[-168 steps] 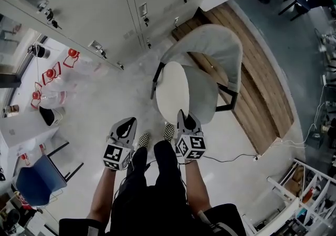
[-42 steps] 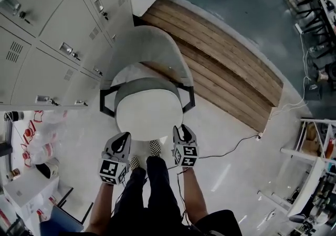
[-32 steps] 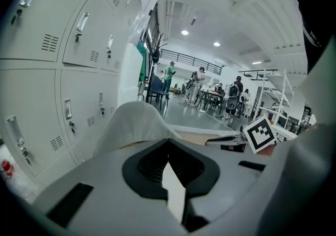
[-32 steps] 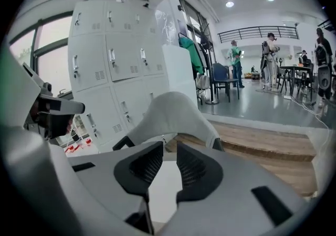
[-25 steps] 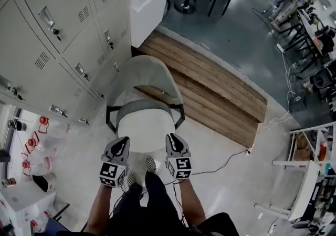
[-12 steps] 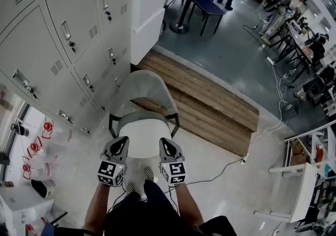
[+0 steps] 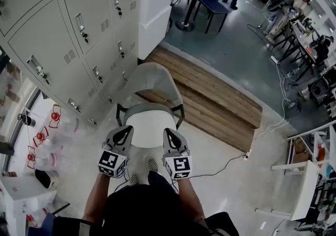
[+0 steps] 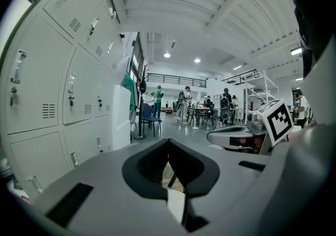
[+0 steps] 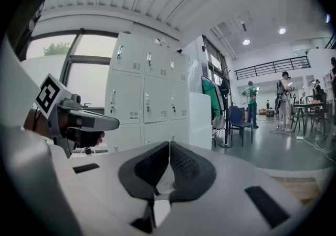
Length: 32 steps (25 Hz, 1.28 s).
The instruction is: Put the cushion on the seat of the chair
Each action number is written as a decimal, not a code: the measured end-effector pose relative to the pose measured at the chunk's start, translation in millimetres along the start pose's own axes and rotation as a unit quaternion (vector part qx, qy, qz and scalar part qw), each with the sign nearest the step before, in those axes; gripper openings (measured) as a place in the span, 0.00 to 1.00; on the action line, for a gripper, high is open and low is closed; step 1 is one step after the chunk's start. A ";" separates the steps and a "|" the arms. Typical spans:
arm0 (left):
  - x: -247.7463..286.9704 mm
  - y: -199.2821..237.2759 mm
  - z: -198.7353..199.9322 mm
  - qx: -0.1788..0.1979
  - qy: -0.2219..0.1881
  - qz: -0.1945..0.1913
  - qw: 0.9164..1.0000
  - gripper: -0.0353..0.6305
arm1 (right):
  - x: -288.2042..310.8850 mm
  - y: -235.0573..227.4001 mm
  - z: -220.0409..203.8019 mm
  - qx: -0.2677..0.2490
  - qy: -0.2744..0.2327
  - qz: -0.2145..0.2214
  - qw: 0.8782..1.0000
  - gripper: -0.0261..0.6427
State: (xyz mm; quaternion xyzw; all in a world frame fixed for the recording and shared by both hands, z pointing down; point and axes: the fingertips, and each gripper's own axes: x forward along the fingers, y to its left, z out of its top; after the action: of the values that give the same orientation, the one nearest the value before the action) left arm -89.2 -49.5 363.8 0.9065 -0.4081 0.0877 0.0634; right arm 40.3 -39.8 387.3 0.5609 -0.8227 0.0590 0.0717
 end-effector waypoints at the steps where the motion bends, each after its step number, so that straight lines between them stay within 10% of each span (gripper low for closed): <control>1: -3.4 -2.1 3.9 0.002 -0.003 -0.002 1.000 0.08 | -3.0 1.4 5.3 -0.001 -0.004 0.001 1.000 0.09; 32: -34.7 -6.4 33.7 0.005 -0.044 0.006 0.999 0.08 | -31.9 17.5 40.3 -0.007 -0.039 -0.003 0.999 0.08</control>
State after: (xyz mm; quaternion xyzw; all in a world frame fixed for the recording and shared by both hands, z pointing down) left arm -103.4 -26.3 323.3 0.9072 -0.4157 0.0505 0.0405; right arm 33.4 -11.5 341.6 0.5644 -0.8237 0.0309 0.0437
